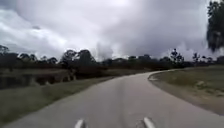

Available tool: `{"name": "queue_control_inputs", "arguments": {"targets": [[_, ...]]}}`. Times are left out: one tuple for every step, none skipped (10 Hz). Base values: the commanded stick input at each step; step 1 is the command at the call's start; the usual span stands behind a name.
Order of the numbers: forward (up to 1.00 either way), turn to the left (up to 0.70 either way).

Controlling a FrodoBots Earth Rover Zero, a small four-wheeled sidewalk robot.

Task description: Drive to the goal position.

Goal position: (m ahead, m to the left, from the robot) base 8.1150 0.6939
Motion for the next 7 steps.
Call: {"name": "queue_control_inputs", "arguments": {"targets": [[0.85, 0.0], [0.85, 0.0], [0.85, 0.0], [0.85, 0.0], [0.85, 0.0], [0.85, -0.23], [0.85, -0.28]]}}
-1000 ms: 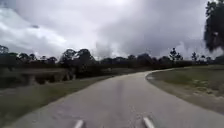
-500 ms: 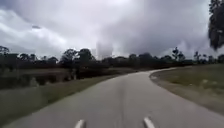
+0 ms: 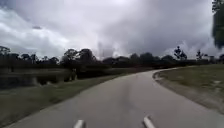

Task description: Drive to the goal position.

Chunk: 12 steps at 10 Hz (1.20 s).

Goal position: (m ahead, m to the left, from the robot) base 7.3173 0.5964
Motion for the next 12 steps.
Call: {"name": "queue_control_inputs", "arguments": {"targets": [[0.85, -0.21], [0.85, -0.13], [0.85, -0.05], [0.85, 0.0], [0.85, 0.0], [0.85, 0.0], [0.85, 0.0], [0.85, 0.0], [0.85, 0.0], [0.85, -0.01], [0.85, -0.02], [0.85, -0.04]]}}
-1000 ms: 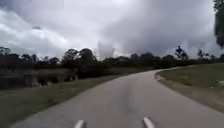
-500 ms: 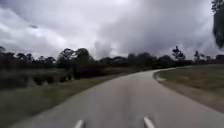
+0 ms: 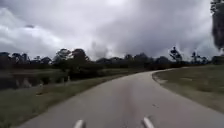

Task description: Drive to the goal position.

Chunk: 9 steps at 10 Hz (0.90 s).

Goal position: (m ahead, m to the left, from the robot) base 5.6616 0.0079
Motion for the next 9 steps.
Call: {"name": "queue_control_inputs", "arguments": {"targets": [[0.85, -0.06], [0.85, -0.07], [0.85, -0.07], [0.85, -0.05], [0.85, -0.04], [0.85, -0.02], [0.85, -0.01], [0.85, 0.0], [0.85, 0.0]]}}
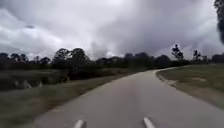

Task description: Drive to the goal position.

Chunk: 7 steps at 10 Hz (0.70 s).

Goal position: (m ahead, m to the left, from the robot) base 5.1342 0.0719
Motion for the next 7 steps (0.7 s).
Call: {"name": "queue_control_inputs", "arguments": {"targets": [[0.85, 0.0], [0.85, 0.0], [0.85, 0.0], [0.85, 0.0], [0.85, 0.0], [0.85, 0.0], [0.85, 0.0]]}}
